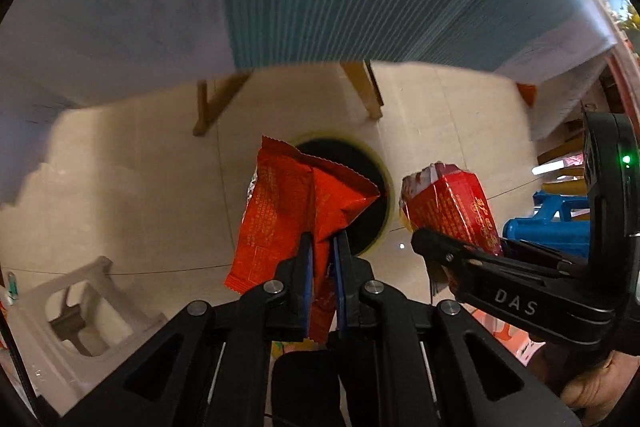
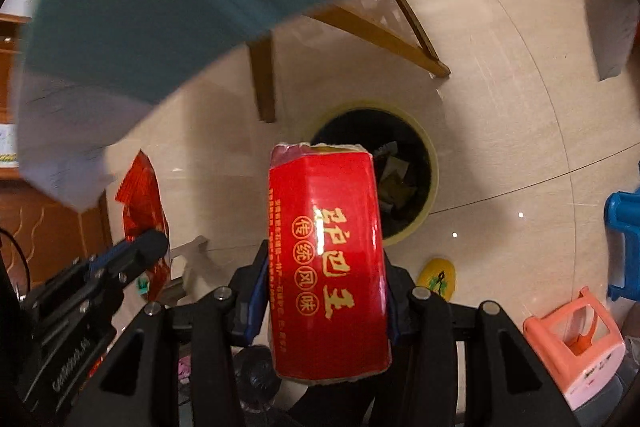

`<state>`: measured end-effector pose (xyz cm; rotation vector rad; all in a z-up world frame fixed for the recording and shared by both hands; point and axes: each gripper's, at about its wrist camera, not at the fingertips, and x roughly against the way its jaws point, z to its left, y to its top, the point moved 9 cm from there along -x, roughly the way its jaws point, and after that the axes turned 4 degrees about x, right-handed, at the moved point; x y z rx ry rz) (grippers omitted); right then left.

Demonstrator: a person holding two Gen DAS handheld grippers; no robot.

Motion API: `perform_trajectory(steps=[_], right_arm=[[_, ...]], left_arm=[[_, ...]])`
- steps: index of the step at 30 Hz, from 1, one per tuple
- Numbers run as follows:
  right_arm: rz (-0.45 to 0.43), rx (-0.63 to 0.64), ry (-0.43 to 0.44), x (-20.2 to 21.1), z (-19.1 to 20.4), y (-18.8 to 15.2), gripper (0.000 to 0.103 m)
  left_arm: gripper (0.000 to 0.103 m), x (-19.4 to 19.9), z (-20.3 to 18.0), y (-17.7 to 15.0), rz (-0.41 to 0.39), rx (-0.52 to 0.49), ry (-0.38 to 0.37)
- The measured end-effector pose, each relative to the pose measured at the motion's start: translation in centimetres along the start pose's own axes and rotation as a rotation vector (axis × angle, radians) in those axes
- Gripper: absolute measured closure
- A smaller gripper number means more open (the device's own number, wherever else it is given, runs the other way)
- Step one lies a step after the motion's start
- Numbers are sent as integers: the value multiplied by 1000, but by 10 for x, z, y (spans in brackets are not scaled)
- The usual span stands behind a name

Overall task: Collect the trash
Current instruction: 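Lift both held red items off the table toward the trash bin, then lower both tools over the black trash bin and open them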

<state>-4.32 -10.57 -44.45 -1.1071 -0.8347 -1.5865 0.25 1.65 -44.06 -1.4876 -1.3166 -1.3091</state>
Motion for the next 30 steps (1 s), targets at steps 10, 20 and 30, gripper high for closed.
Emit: perform_trajectory(steps=[10, 20, 30], right_arm=[[45, -89, 14, -103, -57, 31, 50], [33, -117, 11, -112, -56, 41, 28], [-33, -73, 6, -61, -35, 35, 28]], left_arm=[[34, -77, 2, 25, 3, 2, 31], [18, -76, 23, 26, -11, 14, 108], [18, -6, 25, 22, -75, 57, 132]])
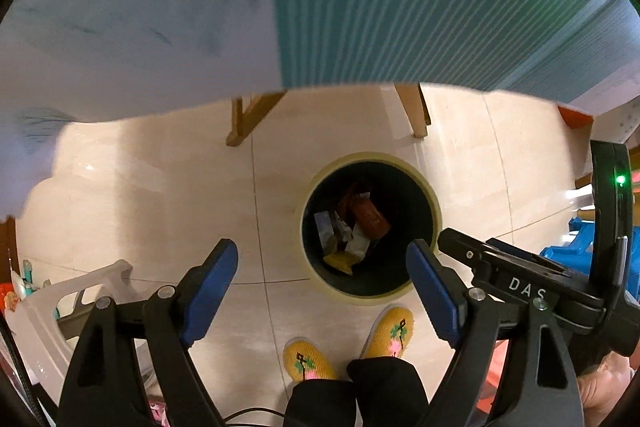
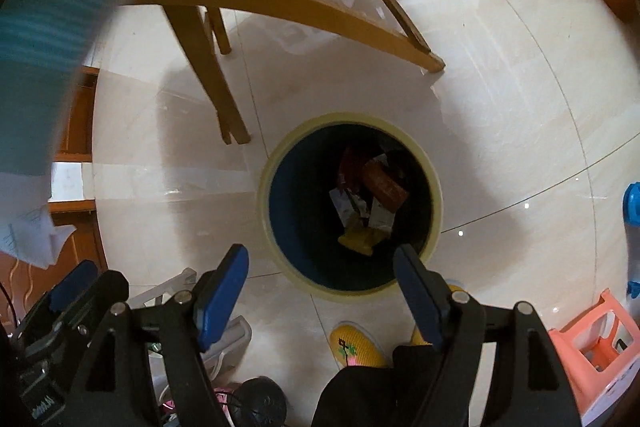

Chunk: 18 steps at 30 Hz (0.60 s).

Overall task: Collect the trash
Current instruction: 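Lower both tools over the black trash bin and open them, then raise both open tools back over the table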

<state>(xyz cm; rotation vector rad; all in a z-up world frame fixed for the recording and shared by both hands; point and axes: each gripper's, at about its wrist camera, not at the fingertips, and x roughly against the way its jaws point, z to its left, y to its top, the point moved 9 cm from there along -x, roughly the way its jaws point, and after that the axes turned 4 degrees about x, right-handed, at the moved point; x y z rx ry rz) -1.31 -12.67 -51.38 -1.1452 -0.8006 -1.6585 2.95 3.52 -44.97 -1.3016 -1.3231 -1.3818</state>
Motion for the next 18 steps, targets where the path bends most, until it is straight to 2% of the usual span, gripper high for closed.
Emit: perform_trajectory(steps=[8, 18], right_arm=[[-47, 36, 20, 60, 30, -13, 28], [-110, 105, 19, 145, 73, -34, 28]], left_arm=[[18, 78, 15, 6, -56, 19, 19], [18, 176, 23, 11, -137, 4, 2]])
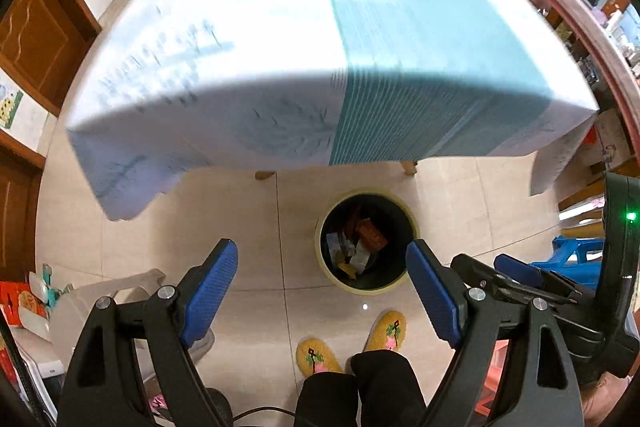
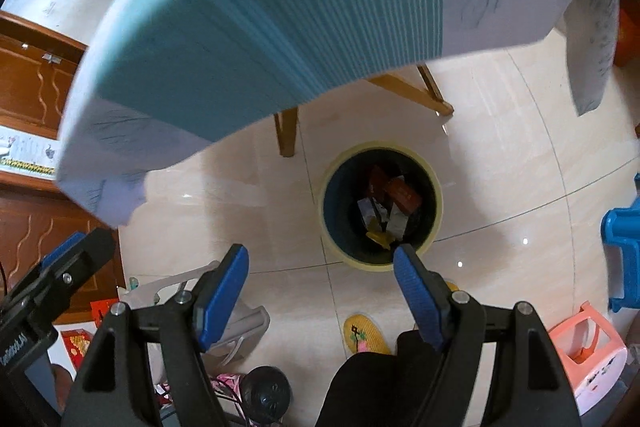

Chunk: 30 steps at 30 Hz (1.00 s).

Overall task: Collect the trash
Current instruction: 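Raise both open tools back over the table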

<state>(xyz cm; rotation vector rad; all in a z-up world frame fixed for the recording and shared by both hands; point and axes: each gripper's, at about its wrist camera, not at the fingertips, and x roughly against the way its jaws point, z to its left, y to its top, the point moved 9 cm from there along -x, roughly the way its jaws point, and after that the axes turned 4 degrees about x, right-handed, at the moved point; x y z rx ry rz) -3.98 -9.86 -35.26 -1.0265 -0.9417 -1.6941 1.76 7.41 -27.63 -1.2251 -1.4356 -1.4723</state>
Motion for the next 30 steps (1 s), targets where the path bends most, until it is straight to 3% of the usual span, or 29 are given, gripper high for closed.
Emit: perform_trajectory(steps=[8, 17, 26, 30], right_arm=[[-89, 69, -3, 90, 40, -2, 28], [-260, 106, -36, 186, 63, 18, 28], [-433, 152, -61, 260, 80, 55, 28], [-471, 194, -83, 276, 89, 71, 28]], left_arm=[[18, 85, -13, 22, -101, -72, -39], [18, 190, -25, 58, -291, -153, -68], [18, 258, -20, 99, -446, -139, -74], [18, 271, -23, 120, -450, -103, -123]])
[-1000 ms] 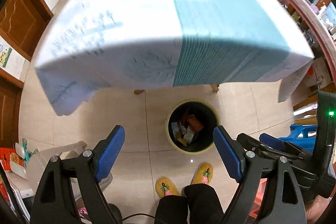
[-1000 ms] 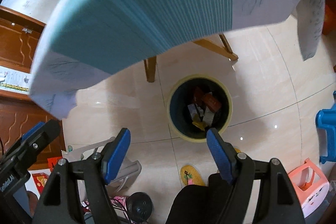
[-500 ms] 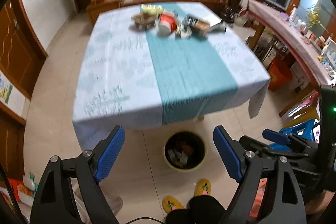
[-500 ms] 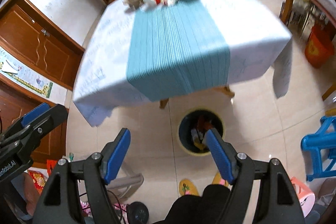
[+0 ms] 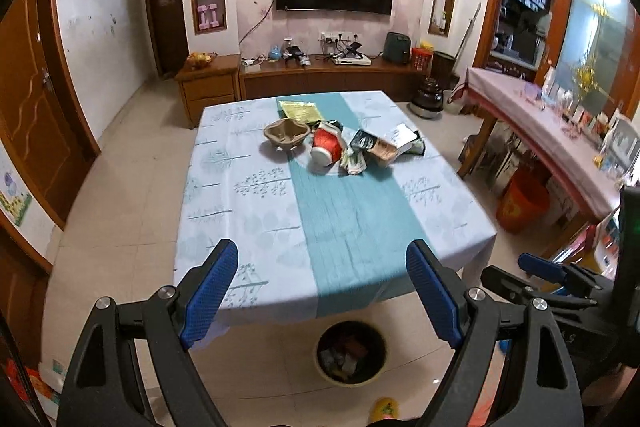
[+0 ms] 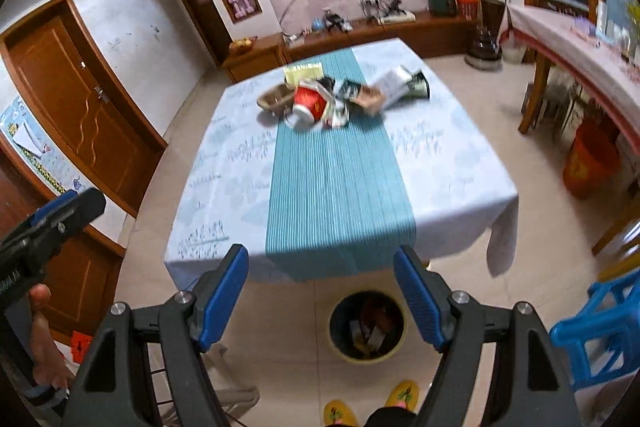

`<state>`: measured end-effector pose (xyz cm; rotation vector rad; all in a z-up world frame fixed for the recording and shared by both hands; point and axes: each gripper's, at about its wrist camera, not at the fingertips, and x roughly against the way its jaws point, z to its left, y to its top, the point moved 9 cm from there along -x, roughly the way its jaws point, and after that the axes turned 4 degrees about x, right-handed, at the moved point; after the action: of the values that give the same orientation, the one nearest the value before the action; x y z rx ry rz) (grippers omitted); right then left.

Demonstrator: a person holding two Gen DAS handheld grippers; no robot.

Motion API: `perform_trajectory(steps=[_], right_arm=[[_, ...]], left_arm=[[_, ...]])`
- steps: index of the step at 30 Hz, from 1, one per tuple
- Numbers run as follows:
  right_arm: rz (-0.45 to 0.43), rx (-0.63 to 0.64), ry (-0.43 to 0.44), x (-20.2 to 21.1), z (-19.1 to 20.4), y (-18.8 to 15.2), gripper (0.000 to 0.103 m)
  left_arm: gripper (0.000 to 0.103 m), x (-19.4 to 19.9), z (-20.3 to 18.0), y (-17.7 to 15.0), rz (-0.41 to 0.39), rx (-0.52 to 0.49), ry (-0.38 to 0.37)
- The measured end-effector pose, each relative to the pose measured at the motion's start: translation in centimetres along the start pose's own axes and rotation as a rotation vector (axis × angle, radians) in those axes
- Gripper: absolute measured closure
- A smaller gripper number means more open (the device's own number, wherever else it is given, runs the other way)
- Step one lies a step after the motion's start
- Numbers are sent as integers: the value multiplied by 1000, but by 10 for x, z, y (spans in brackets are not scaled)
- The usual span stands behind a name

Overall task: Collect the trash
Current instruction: 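Raise both open tools back over the table, then grasp the silver box with the right tool while the left tool grasps the green milk carton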

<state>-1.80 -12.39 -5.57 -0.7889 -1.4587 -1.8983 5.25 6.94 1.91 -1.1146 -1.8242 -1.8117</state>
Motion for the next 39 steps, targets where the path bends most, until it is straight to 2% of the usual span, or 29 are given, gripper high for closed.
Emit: perform_trajectory(steps=[5, 9, 13, 15, 19, 23, 26, 31, 39], right_arm=[[-39, 32, -14, -2, -9, 33, 28], [-59, 45, -3, -19, -29, 67, 31], [-44, 68, 28, -56, -58, 104, 45], [-26, 86, 41, -77, -75, 125, 49], [54, 160, 102, -130, -112, 170, 68], [134, 233, 162, -170, -146, 211, 69], [175, 294, 176, -203, -170, 238, 69], [235, 301, 216, -255, -197, 269, 69], [303, 281, 275, -323, -207, 294, 69]], left_arm=[[18, -20, -5, 19, 18, 26, -18], [18, -56, -16, 33, 46, 9, 0], [18, -108, -29, 55, 85, 45, 21], [18, -139, -35, 70, 102, 84, 34], [18, -209, -50, 95, 190, 231, 48], [18, -283, -76, 110, 299, 367, 23], [18, -340, -89, 112, 372, 448, 51], [18, -407, -96, 99, 497, 576, 89], [18, -466, -96, 82, 578, 698, 145]])
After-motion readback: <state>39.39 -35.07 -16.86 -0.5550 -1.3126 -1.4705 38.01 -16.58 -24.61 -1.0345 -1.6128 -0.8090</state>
